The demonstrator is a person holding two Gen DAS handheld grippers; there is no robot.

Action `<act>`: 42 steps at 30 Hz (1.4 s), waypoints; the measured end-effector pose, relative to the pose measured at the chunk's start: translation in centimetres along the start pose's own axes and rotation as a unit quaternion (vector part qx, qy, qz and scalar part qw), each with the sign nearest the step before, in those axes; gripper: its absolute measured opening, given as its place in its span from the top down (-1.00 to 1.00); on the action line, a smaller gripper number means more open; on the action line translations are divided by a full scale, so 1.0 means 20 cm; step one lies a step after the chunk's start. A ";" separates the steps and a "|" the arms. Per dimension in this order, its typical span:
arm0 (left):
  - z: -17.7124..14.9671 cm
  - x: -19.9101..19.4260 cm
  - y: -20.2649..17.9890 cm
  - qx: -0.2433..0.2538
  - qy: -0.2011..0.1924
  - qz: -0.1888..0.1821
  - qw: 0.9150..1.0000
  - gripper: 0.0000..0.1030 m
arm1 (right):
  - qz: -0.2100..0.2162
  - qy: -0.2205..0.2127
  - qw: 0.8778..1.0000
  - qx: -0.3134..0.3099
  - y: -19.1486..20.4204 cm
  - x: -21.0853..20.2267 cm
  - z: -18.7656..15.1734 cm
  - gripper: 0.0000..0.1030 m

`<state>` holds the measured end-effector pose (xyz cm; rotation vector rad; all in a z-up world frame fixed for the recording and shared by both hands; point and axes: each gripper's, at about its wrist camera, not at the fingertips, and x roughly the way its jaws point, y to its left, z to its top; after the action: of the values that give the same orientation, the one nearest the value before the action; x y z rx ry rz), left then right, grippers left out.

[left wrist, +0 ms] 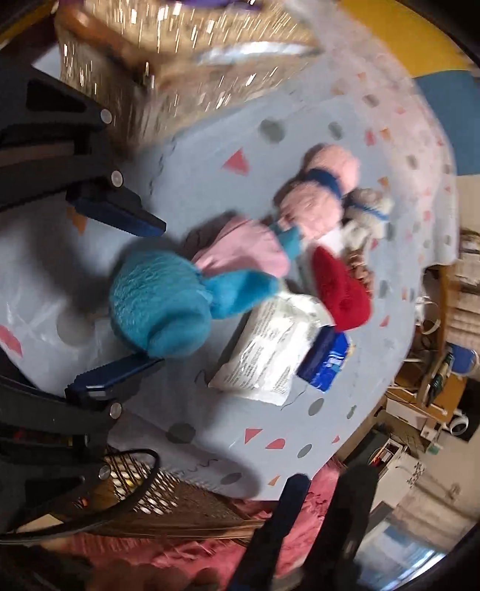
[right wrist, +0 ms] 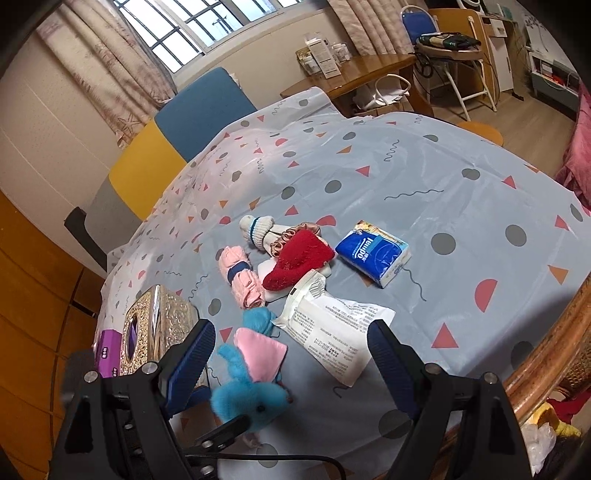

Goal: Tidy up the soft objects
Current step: 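Carry the blue mouse into the gold tray and release it while the right gripper grasps the pink sock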

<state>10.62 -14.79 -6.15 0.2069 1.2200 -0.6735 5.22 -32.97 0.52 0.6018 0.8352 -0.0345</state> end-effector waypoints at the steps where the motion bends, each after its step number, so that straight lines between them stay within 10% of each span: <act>1: 0.00 0.02 0.00 -0.007 0.003 -0.004 1.000 -0.28 | 0.000 0.000 1.000 0.000 0.00 0.00 0.00 -0.67; 8: 0.03 0.06 0.02 -0.035 -0.001 -0.007 0.999 -0.41 | -0.010 0.007 1.000 -0.002 -0.02 0.01 -0.01 -0.67; 11: 0.04 0.11 0.02 -0.020 0.000 -0.006 1.000 -0.11 | -0.012 0.009 1.000 0.001 -0.02 0.03 -0.01 -0.67; 23: 0.07 -0.20 0.01 0.023 -0.111 0.031 0.993 0.08 | -0.017 0.026 0.999 0.013 -0.02 0.09 -0.01 -0.67; 42: -0.26 -1.03 0.65 -0.160 -0.280 0.127 0.938 0.06 | -0.028 0.090 0.990 -0.102 0.35 0.54 0.12 -0.50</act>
<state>10.28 5.63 8.10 -0.0988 0.7181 -0.2676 15.97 -26.22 -2.44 0.3922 1.0166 0.0552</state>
